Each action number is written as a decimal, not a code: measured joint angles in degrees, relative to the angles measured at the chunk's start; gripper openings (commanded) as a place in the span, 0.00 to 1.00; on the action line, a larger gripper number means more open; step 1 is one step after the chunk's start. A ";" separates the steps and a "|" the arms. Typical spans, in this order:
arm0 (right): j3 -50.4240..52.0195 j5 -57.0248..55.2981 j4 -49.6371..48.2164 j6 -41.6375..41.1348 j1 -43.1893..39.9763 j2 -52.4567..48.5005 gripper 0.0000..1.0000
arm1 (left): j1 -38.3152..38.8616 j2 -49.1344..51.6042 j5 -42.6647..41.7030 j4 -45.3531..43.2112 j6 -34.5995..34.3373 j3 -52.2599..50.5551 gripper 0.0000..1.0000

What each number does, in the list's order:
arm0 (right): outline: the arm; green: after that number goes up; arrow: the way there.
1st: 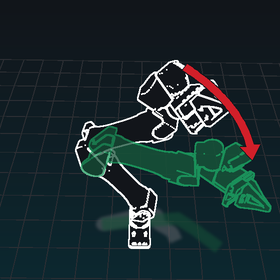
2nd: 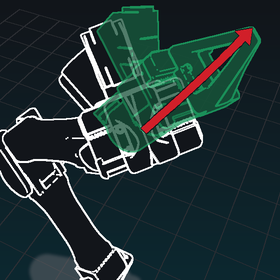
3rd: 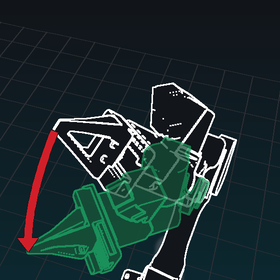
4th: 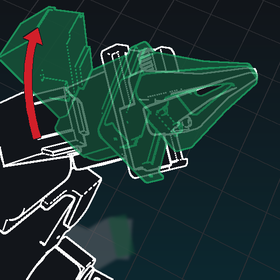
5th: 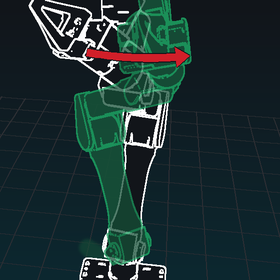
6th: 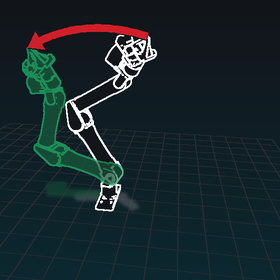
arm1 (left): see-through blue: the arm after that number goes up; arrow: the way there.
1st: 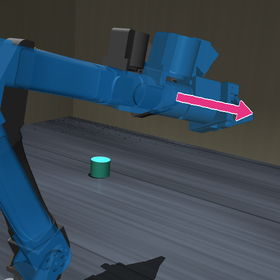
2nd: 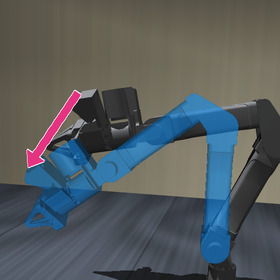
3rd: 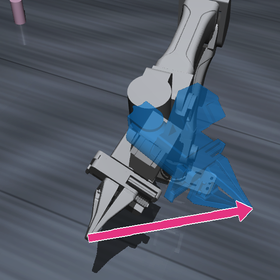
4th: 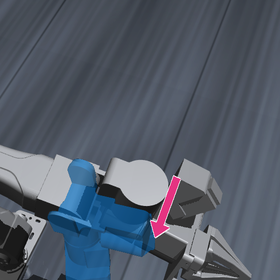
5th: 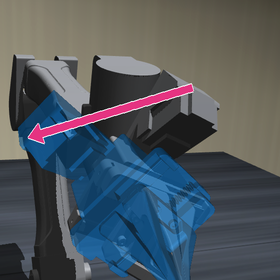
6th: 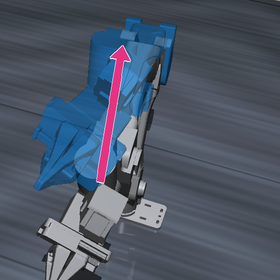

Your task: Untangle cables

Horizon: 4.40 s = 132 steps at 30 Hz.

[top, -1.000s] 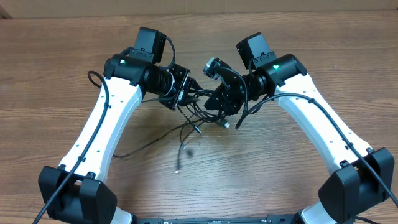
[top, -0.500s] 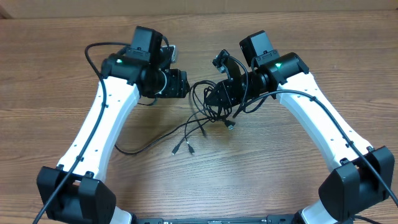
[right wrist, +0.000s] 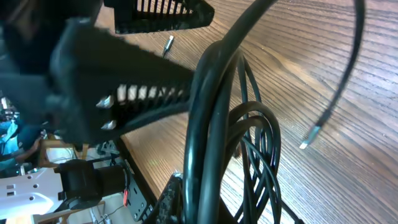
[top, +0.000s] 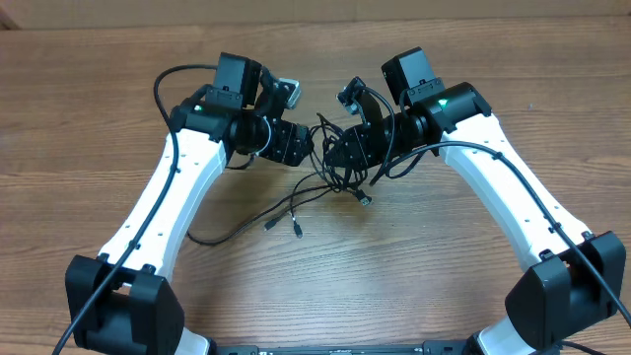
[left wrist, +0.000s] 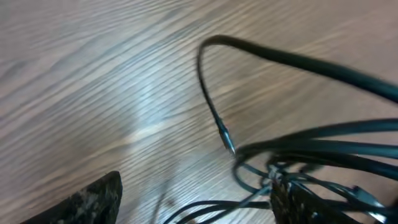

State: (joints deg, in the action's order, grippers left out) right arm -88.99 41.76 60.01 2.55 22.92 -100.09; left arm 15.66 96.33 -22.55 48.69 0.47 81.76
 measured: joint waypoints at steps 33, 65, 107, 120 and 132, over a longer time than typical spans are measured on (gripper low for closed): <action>-0.11 6.75 4.55 8.74 0.42 -2.73 0.04 | 3.41 -1.84 34.53 -12.41 -37.48 -8.28 0.68; -1.31 -5.51 4.09 -1.09 -0.07 -2.71 0.04 | -9.11 -1.27 25.90 -3.89 -22.05 -6.32 0.92; -1.31 13.57 2.27 1.68 -1.07 -2.73 0.04 | -2.14 4.00 -13.75 -20.13 -2.84 -4.70 0.75; -1.31 17.20 1.95 1.53 -1.29 -2.71 0.04 | -6.95 4.20 -28.74 -17.20 -3.96 -4.68 0.96; -1.22 17.35 0.94 1.49 -1.40 -2.73 0.04 | -7.28 4.20 -29.79 -10.86 -4.28 -4.63 0.88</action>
State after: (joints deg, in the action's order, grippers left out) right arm -90.21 59.11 60.95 4.03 21.52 -102.83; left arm 8.38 100.53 -52.34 37.82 -3.81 77.12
